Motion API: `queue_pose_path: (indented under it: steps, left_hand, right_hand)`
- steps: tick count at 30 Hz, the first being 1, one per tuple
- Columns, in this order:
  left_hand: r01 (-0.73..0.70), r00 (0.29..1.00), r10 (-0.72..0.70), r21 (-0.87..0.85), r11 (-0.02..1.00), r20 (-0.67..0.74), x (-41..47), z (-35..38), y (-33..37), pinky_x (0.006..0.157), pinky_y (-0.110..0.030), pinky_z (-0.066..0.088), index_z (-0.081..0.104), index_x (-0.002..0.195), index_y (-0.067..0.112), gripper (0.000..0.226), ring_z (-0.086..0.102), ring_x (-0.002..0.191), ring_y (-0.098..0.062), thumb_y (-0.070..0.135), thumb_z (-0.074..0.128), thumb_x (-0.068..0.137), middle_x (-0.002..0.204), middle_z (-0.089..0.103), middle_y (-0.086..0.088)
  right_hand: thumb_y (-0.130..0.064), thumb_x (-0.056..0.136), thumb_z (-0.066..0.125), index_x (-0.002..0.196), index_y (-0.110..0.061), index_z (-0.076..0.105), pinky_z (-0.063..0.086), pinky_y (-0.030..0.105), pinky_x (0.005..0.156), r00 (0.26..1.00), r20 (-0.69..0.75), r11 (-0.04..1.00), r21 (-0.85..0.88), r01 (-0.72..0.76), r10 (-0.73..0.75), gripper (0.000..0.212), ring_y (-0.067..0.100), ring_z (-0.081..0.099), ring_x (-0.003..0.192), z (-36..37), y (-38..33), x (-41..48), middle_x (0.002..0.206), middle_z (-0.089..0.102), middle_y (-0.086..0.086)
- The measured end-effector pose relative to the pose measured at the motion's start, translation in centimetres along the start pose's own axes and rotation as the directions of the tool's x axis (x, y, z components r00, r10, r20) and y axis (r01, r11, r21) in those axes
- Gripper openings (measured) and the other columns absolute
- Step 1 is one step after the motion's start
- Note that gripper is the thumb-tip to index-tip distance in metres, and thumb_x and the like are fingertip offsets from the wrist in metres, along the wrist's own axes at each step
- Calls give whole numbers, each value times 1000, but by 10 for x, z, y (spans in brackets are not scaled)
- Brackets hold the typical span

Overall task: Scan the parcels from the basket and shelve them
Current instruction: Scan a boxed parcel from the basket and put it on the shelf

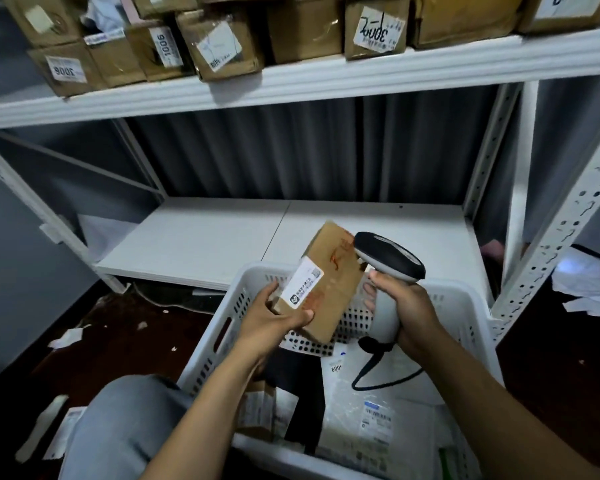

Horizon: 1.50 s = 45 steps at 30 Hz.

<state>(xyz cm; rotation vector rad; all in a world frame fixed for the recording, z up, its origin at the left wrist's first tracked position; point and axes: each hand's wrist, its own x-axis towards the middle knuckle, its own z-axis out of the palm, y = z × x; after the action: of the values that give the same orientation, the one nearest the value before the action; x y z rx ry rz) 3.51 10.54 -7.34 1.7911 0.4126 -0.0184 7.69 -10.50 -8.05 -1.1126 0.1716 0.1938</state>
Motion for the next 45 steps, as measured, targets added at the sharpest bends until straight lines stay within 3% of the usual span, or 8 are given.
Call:
queue_pose_path:
  steps: [4, 12, 20, 26, 30, 35, 42, 45]
  left_hand:
    - [-64, 997, 65, 29, 998, -32, 5, -3, 3, 61, -7, 49, 52, 123, 11, 66, 63, 84, -3, -1, 84, 66, 105, 68, 2]
    - [-215, 975, 202, 176, 961, 88, 6, -20, 6, 77, -10, 46, 44, 120, 39, 69, 54, 108, -3, 11, 84, 70, 120, 57, 17]
    - [-135, 991, 127, 314, 940, 46, -2, -20, 1, 112, -44, 35, 13, 154, 27, 102, 36, 138, -19, 49, 73, 75, 152, 36, 5]
    - [-136, 990, 141, 123, 983, -32, -1, -15, 0, 108, -29, 30, 31, 149, 29, 68, 35, 138, -15, 52, 51, 87, 152, 37, 0]
    - [-17, 1000, 15, -142, 990, -20, 1, -16, 2, 105, -47, 43, 42, 135, 52, 60, 51, 128, -19, 70, 49, 78, 137, 56, 4]
    - [45, 991, -96, -437, 898, -94, 0, -15, 14, 90, -42, 51, 67, 109, 18, 22, 68, 86, -18, 28, 52, 98, 90, 76, -3]
    - [93, 988, -153, -669, 738, -33, 7, -20, 13, 84, -45, 52, 64, 87, 6, 12, 68, 72, -23, 5, 54, 94, 84, 71, -14]
    - [105, 993, -106, -682, 724, 41, 8, -24, 13, 80, -45, 55, 61, 114, 6, 24, 68, 79, -21, 1, 51, 93, 96, 71, -13]
  right_hand:
    - [-28, 63, 79, 105, -15, 72, 54, 33, 82, 997, -17, 997, 1, 82, -82, 45, 15, 72, 92, 0, -13, 5, 96, 76, 2]
    - [-33, 64, 73, 88, -19, 75, 51, 40, 93, 996, 86, 999, -49, -16, 21, 28, 14, 68, 95, -1, -19, 10, 94, 75, -3]
    - [-26, 70, 74, 104, -13, 72, 52, 45, 96, 996, 69, 993, -106, -43, 51, 36, 24, 66, 107, 0, -3, 9, 102, 75, 2]
    - [-14, 84, 67, 115, -9, 68, 53, 36, 83, 998, 42, 998, -43, -37, 39, 31, 24, 66, 107, 3, 4, 10, 106, 74, 4]
    - [-16, 80, 69, 118, -9, 67, 53, 33, 82, 998, 53, 1000, -24, -17, 18, 39, 19, 67, 105, 6, 6, 8, 107, 73, 2]
    - [-9, 81, 69, 97, -18, 74, 56, 32, 80, 998, 68, 998, -55, 16, -12, 19, 14, 71, 86, 8, 6, 4, 93, 76, 4]
    - [-21, 65, 76, 107, -16, 73, 51, 37, 89, 994, 102, 994, -98, 54, -44, 42, 22, 68, 102, 11, 7, 0, 104, 75, 6]
    - [-20, 65, 76, 108, -14, 73, 51, 39, 90, 992, 111, 994, -91, 63, -53, 43, 24, 68, 104, 11, 7, 0, 106, 74, 8]
